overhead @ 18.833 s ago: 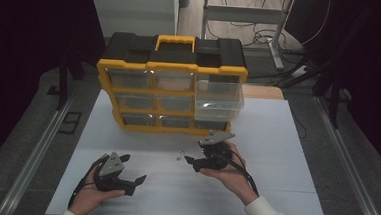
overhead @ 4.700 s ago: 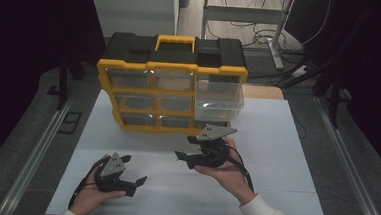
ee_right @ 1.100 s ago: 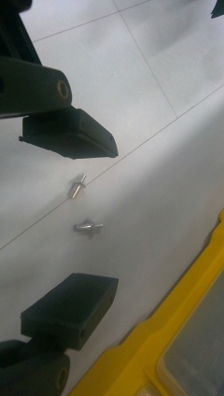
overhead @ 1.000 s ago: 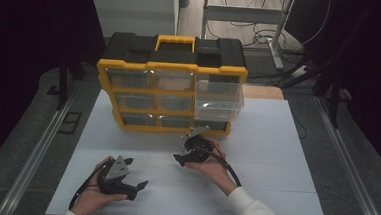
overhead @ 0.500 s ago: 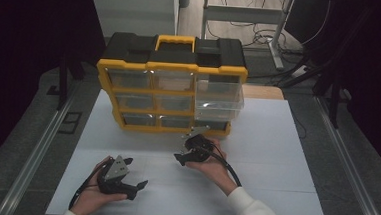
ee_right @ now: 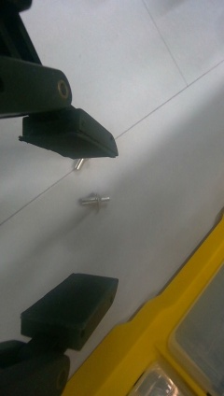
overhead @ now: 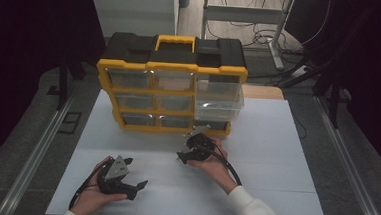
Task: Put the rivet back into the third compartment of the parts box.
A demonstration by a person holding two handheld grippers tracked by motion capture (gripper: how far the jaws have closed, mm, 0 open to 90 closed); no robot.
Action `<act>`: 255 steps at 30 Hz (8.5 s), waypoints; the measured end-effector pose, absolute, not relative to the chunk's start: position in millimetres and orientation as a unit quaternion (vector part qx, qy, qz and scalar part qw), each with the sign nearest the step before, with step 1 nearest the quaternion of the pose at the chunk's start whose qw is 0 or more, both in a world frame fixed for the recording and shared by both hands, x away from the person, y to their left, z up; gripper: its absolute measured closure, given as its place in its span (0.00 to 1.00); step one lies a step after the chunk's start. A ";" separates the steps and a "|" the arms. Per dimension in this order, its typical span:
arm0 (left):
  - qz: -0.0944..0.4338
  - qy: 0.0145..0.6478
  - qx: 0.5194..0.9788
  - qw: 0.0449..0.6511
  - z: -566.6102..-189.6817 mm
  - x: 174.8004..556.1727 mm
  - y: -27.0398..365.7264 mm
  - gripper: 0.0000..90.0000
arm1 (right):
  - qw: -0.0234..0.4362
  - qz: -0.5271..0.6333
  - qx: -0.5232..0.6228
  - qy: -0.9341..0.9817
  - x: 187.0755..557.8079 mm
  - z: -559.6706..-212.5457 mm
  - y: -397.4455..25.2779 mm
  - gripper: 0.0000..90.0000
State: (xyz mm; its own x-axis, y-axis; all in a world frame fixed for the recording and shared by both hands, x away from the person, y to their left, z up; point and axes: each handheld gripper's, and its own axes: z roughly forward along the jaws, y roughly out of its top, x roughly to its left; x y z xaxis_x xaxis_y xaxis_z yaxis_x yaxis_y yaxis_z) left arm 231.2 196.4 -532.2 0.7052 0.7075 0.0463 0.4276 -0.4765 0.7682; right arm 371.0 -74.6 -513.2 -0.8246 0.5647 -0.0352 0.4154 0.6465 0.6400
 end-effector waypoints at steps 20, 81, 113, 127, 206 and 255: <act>0.184 0.341 0.837 0.386 -532.0 231.4 196.8 0.10 | 0.138 0.291 0.263 0.909 372.6 -523.5 -68.5 0.44; 0.187 0.340 0.836 0.387 -530.7 231.0 197.7 0.10 | 0.079 0.365 0.273 0.886 367.1 -486.1 -79.9 0.96; 0.189 0.340 0.836 0.388 -530.4 231.0 197.8 0.10 | 0.080 0.420 0.243 0.870 339.5 -446.9 -79.6 0.96; 0.188 0.340 0.836 0.388 -530.6 230.9 197.0 0.10 | 0.084 0.456 0.222 0.858 319.7 -413.9 -86.3 0.96; 0.189 0.341 0.836 0.386 -530.0 231.9 198.6 0.10 | 0.148 0.592 0.233 0.758 328.3 -277.7 -120.6 0.96; 0.189 0.341 0.837 0.384 -530.6 231.9 197.8 0.10 | 0.112 0.594 0.180 0.776 306.9 -302.0 -124.2 0.40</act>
